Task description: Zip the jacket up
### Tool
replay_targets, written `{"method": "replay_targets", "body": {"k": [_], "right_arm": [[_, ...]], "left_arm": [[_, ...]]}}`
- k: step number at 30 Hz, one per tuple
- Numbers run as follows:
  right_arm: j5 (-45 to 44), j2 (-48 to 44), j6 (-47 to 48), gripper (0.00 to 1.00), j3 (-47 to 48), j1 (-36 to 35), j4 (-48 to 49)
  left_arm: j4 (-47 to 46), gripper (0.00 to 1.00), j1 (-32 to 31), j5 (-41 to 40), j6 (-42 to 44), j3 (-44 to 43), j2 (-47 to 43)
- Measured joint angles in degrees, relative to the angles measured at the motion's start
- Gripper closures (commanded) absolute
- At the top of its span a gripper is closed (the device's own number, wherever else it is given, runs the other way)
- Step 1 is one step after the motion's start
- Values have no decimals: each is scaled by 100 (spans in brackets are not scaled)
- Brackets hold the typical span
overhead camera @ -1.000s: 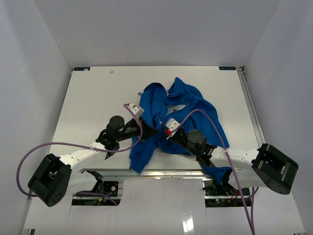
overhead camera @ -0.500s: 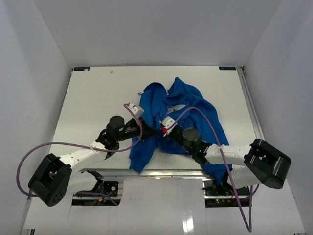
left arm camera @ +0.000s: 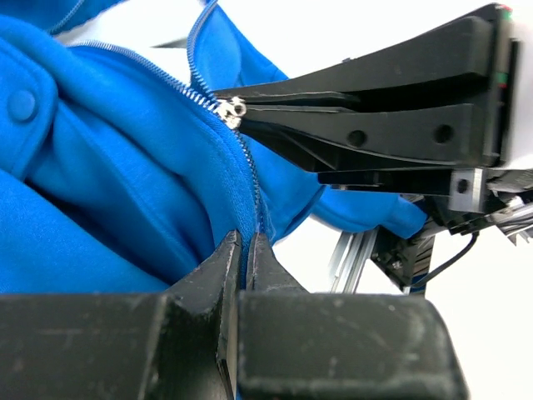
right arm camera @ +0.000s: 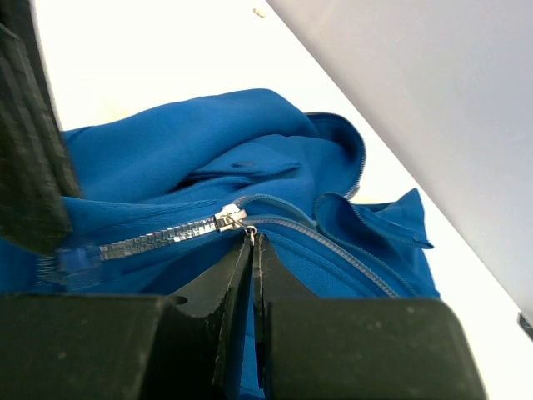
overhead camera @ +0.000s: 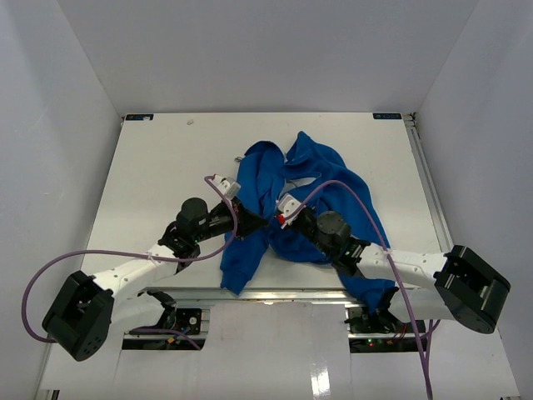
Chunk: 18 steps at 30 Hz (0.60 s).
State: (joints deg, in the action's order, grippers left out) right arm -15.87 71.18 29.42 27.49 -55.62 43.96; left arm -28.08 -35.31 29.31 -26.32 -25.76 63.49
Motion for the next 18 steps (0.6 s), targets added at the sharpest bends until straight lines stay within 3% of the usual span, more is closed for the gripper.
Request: {"method": "replay_targets", "body": {"k": [18], "right_arm": [[65, 623, 534, 92, 1234, 838, -998]], "left_arm": [[336, 100, 33, 26, -315, 296, -1165]]}}
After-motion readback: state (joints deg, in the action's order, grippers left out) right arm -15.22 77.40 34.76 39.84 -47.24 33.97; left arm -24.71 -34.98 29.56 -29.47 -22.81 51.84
